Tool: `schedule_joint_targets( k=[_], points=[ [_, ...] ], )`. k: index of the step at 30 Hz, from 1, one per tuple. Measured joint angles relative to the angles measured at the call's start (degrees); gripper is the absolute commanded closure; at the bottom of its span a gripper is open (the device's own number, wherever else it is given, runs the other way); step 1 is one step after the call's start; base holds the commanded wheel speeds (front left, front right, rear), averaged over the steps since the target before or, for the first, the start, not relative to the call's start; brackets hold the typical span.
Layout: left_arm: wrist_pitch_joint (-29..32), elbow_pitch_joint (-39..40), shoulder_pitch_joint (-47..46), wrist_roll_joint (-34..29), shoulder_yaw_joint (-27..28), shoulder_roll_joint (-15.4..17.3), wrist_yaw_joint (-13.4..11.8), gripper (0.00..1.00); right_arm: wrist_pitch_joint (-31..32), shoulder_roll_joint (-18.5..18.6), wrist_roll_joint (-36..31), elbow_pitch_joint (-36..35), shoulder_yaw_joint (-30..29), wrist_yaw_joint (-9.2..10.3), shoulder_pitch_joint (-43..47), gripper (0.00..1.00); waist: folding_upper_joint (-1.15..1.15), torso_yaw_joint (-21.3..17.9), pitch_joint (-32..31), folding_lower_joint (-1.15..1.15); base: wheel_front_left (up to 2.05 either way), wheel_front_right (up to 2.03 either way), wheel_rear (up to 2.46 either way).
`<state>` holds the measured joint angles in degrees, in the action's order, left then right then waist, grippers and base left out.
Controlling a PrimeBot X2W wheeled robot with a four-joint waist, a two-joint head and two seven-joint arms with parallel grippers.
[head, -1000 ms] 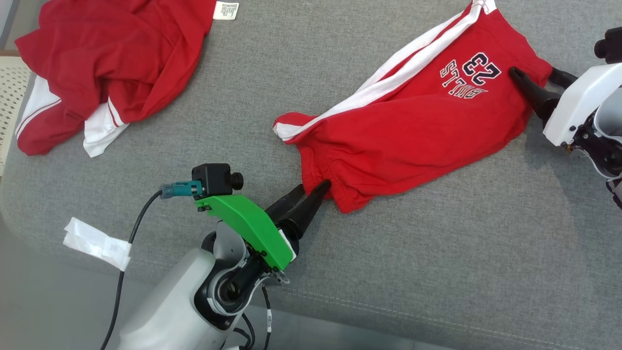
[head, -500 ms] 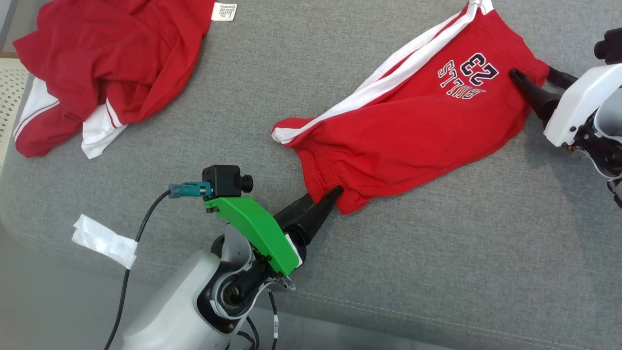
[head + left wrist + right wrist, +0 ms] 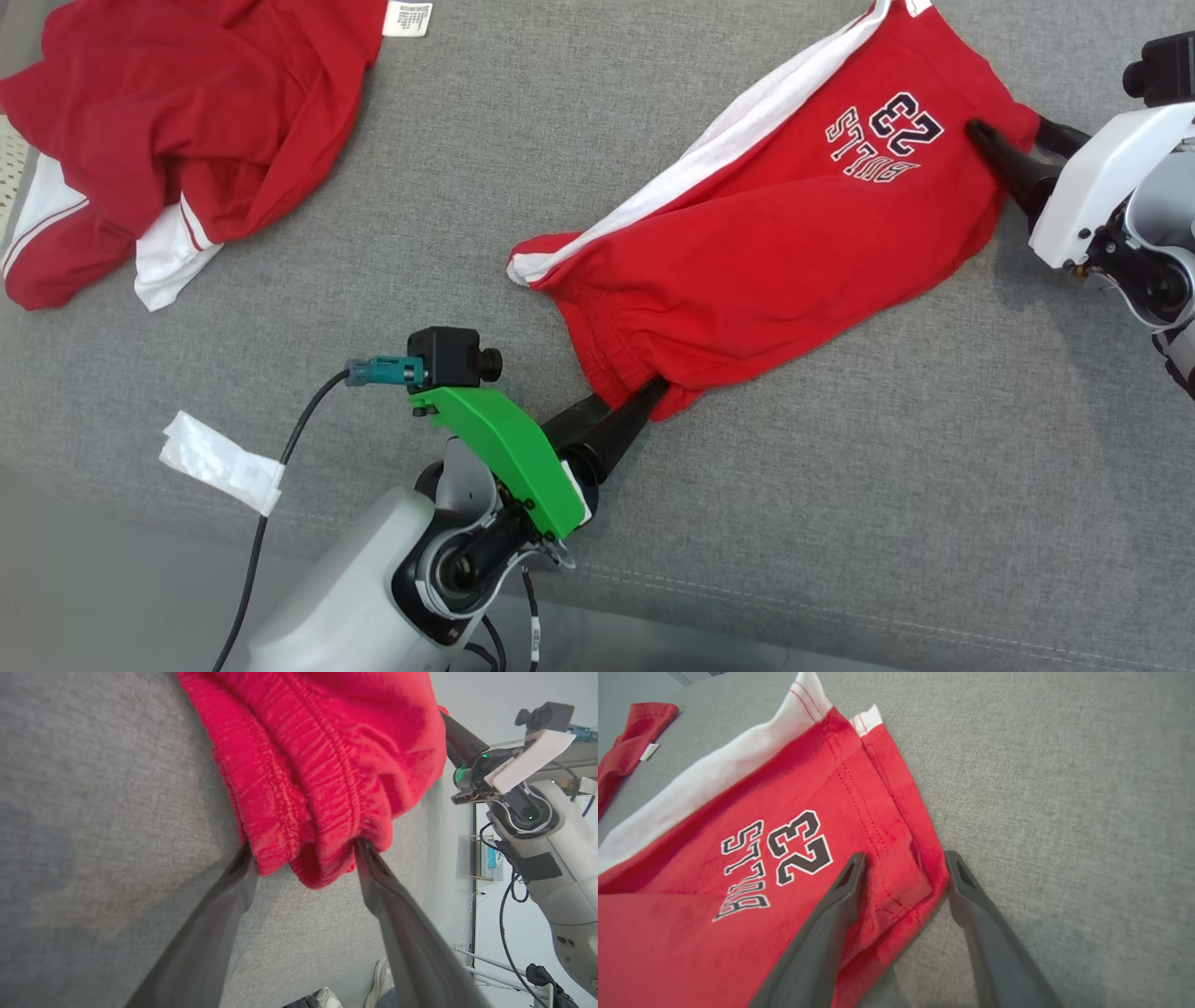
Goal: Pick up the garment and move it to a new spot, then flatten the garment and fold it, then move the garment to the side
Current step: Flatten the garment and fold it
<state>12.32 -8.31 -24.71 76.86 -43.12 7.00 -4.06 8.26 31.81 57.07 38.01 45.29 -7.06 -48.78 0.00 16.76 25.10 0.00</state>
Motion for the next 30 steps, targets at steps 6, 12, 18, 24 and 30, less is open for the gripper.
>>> schedule_joint_targets(
  k=[6,12,18,24,30],
  points=[
    [0.00,-0.80,-0.29,0.00,0.11,-0.33,0.01,0.00,1.23,-0.10,1.63,-0.41,0.59,0.00,-0.06,1.00,0.00,-0.19,0.29,0.00,0.00,0.00,0.00],
    [0.69,-1.88,-1.33,0.04,0.16,-0.42,0.60,0.52,1.72,0.22,2.50,-1.20,0.98,0.00,-0.09,1.00,0.00,-0.44,0.53,0.00,0.00,0.00,0.00],
    [2.90,-2.18,-1.43,1.79,0.19,-0.47,2.26,1.00,1.88,0.73,3.04,-1.40,1.10,-0.08,-0.14,1.00,0.00,-0.75,0.52,0.00,0.00,0.00,0.00],
    [5.33,-2.20,-1.43,4.50,0.18,-0.31,3.56,1.00,2.08,1.27,3.76,-1.69,1.35,-0.08,-0.10,1.00,0.00,-1.02,0.29,0.00,0.00,0.00,0.00],
    [7.42,-2.49,-1.42,5.57,1.11,2.18,4.58,1.00,2.37,1.49,5.17,-3.09,2.01,-0.07,0.15,1.00,0.00,-1.61,-0.11,0.00,0.00,0.00,0.00]
  ],
)
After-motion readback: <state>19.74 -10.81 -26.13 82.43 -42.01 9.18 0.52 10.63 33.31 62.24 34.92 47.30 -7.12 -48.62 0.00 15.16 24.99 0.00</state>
